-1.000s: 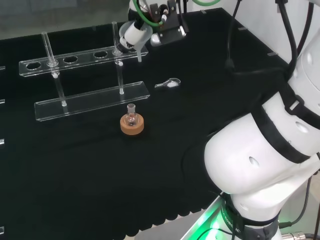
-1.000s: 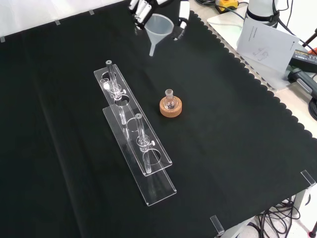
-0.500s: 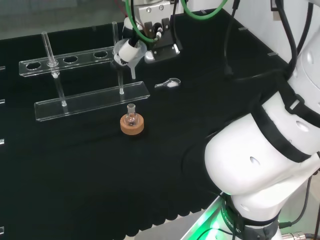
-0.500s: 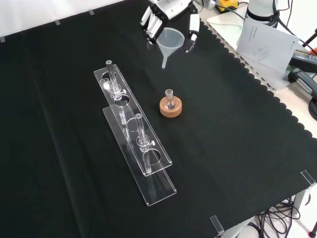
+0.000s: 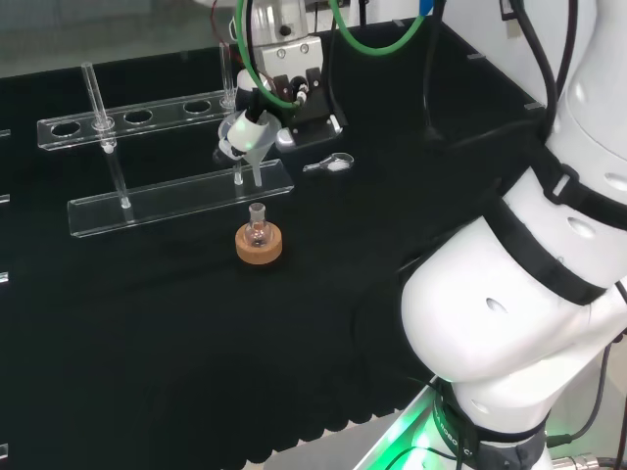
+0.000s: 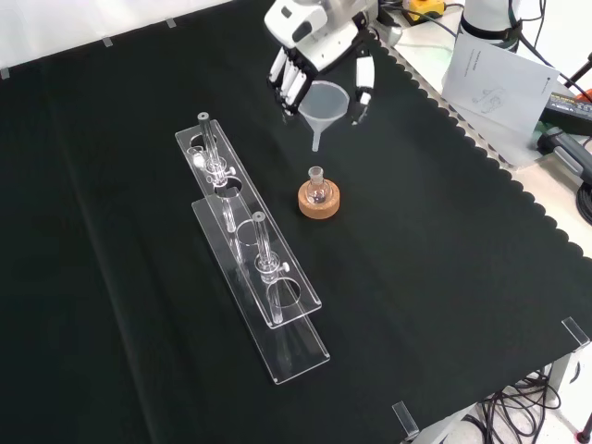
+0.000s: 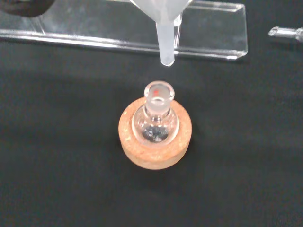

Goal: Place the funnel on the round-bottom flask.

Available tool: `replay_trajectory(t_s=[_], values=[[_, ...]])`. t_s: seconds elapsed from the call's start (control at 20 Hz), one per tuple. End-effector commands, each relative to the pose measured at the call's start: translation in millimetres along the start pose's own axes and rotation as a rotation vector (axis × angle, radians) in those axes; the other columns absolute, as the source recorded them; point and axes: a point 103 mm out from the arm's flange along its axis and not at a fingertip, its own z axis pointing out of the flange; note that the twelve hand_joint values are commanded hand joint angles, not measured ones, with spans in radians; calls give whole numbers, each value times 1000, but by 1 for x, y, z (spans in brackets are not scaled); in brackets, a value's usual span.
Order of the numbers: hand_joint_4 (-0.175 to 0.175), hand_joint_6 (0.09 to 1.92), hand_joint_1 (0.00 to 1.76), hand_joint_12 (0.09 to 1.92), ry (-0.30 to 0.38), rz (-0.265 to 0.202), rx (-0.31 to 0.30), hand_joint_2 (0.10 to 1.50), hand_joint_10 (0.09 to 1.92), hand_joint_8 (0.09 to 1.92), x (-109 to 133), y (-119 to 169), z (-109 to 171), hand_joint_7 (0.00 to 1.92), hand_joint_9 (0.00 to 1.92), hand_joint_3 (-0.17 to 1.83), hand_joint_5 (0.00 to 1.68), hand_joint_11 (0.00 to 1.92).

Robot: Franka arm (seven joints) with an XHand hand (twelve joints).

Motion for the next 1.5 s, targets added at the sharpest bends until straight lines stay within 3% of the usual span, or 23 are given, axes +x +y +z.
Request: replay_trajectory(t_s=[0.05, 1.5], values=[[-67, 546, 704, 1275, -2, -9, 5, 829, 618, 762, 7, 9, 16, 669, 933, 532, 575, 509], [-68, 547, 699, 1281, -17, -6, 51, 833, 638, 779, 4, 31, 48, 655, 910, 527, 573, 499]])
